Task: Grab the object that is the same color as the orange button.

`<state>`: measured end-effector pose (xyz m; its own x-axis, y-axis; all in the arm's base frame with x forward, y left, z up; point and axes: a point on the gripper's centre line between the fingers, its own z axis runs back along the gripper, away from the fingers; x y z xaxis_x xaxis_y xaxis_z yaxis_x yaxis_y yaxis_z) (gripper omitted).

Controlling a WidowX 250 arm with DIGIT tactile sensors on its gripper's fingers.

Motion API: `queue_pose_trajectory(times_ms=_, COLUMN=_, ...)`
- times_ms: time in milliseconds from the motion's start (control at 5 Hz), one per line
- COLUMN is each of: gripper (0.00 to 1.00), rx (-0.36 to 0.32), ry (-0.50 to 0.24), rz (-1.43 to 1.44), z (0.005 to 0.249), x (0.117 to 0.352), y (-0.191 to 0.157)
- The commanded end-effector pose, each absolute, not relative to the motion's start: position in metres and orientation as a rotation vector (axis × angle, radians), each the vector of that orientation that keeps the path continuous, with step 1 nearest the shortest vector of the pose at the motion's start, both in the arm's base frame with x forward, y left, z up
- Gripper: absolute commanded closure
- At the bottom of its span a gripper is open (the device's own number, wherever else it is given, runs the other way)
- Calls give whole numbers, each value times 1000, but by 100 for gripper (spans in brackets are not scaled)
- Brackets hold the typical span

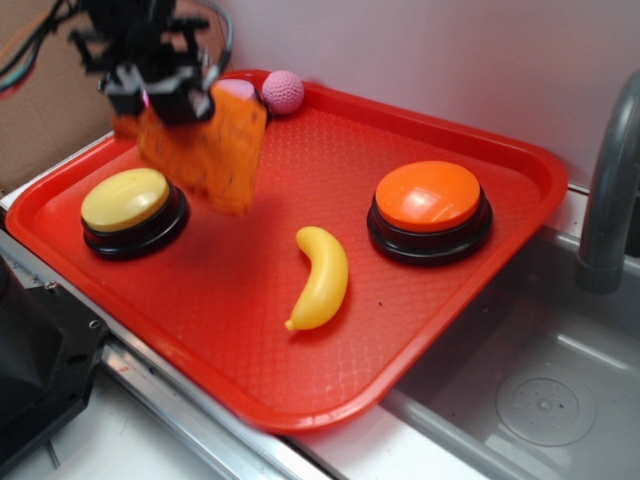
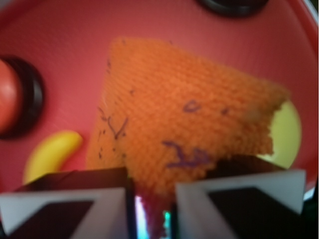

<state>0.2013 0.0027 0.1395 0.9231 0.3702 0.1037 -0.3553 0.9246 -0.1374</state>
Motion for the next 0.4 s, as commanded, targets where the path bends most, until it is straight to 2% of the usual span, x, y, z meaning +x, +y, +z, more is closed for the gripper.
queue_pose_trajectory(times_ms=0, gripper=100, rx=-102, ry=-240, rz=351, z=197, x=233, y=30)
queue_pose_trajectory(times_ms=200, gripper=100, rx=-54, ry=-235, rz=325, z=199, x=233, y=32)
